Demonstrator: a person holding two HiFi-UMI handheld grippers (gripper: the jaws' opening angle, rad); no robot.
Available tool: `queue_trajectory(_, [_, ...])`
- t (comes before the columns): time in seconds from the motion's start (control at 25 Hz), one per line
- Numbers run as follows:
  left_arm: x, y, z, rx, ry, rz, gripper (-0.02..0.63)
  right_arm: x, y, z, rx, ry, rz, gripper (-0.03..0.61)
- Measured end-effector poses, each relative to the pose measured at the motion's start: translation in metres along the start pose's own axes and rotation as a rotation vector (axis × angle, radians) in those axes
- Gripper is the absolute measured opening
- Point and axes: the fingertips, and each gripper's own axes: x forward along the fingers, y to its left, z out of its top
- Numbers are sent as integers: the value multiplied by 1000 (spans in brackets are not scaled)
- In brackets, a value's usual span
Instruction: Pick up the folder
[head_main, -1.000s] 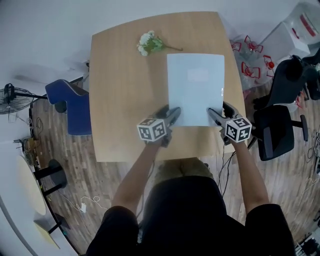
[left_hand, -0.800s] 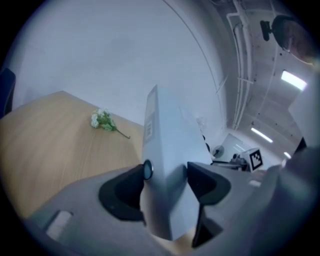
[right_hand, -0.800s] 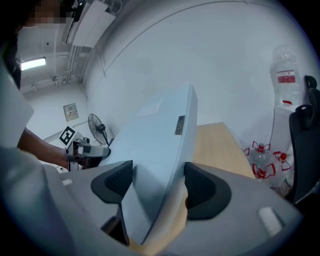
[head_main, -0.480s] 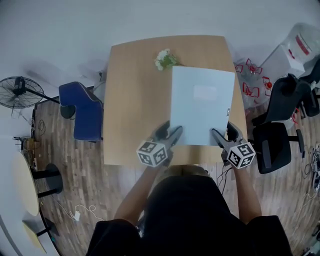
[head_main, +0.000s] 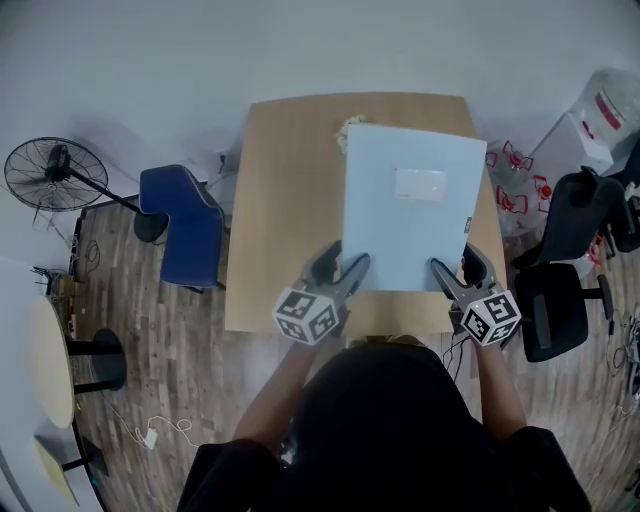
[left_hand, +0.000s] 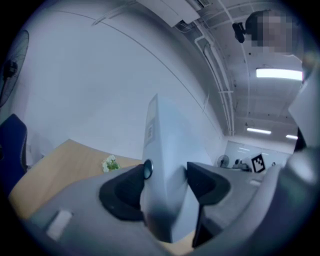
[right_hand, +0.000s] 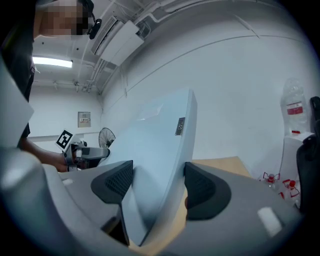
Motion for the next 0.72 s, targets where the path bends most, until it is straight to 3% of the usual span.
queue_trajectory(0.44, [-24, 16, 25, 41, -45, 1, 273, 20, 31, 31, -123, -40, 8, 307])
queue_trajectory(0.72, [-31, 26, 24, 47, -52, -5, 273, 27, 41, 28, -123, -46, -6, 307])
